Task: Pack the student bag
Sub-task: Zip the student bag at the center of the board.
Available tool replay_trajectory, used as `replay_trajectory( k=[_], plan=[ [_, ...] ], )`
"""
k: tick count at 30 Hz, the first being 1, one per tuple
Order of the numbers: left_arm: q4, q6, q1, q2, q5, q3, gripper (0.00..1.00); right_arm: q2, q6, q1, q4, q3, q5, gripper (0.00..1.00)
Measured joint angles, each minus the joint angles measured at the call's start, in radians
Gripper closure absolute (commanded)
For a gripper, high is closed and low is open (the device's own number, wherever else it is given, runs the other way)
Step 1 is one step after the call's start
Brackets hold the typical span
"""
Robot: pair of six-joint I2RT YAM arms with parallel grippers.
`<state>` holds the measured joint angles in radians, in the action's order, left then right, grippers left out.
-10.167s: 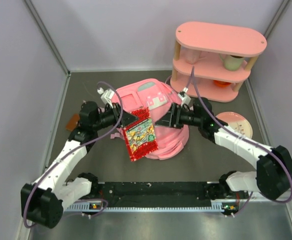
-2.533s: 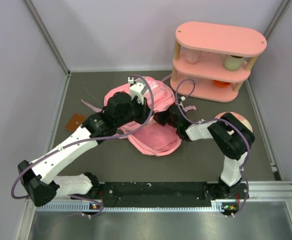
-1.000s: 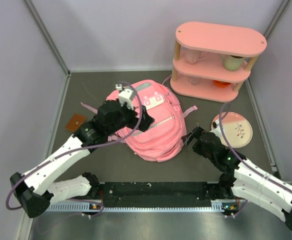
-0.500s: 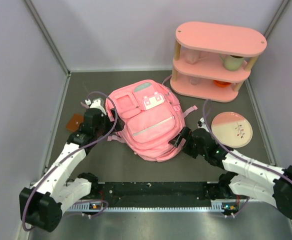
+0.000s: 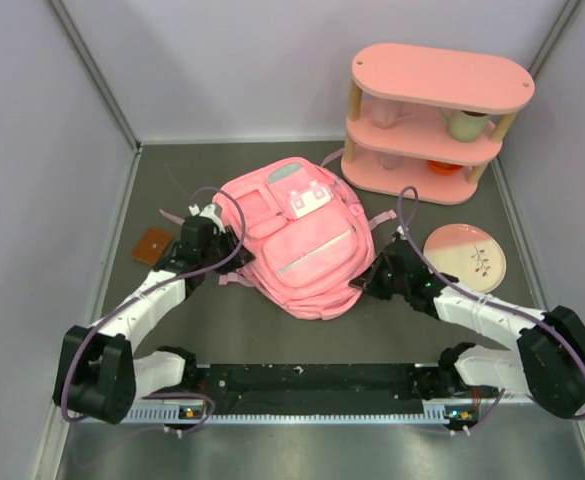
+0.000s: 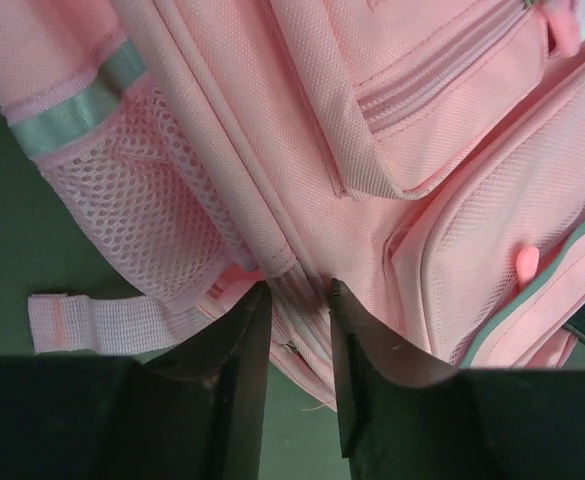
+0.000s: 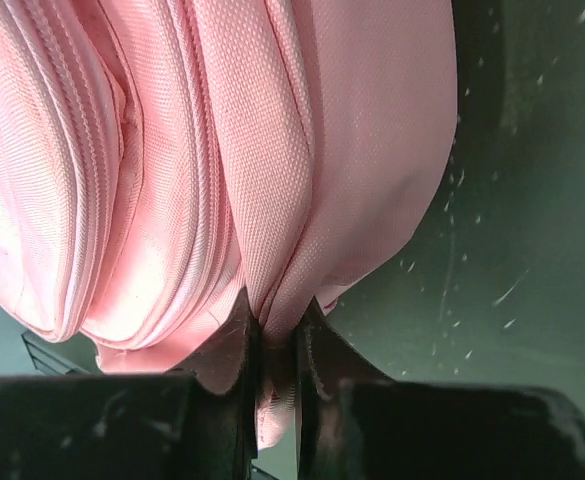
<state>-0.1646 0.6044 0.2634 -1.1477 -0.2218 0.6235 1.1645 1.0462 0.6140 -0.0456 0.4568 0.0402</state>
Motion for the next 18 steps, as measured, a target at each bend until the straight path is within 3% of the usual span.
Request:
replay_trajectory(
  k=[3,5,11,18],
  plan=[
    [0.044,0.018,0.000,-0.030,-0.029,-0.023,0.96,0.014,-0.056,-0.036,-0.028,0.025,0.019,1.00],
    [0.072,0.035,-0.001,-0.035,-0.047,-0.039,1.00,0.039,-0.108,-0.052,-0.063,0.065,0.026,1.00],
    [0.129,0.093,-0.006,0.028,-0.060,-0.109,1.00,0.150,-0.264,-0.084,-0.175,0.216,0.025,1.00],
    [0.097,0.193,0.007,0.325,-0.035,-0.257,1.00,0.308,-0.411,-0.108,-0.238,0.400,0.041,1.00]
  ],
)
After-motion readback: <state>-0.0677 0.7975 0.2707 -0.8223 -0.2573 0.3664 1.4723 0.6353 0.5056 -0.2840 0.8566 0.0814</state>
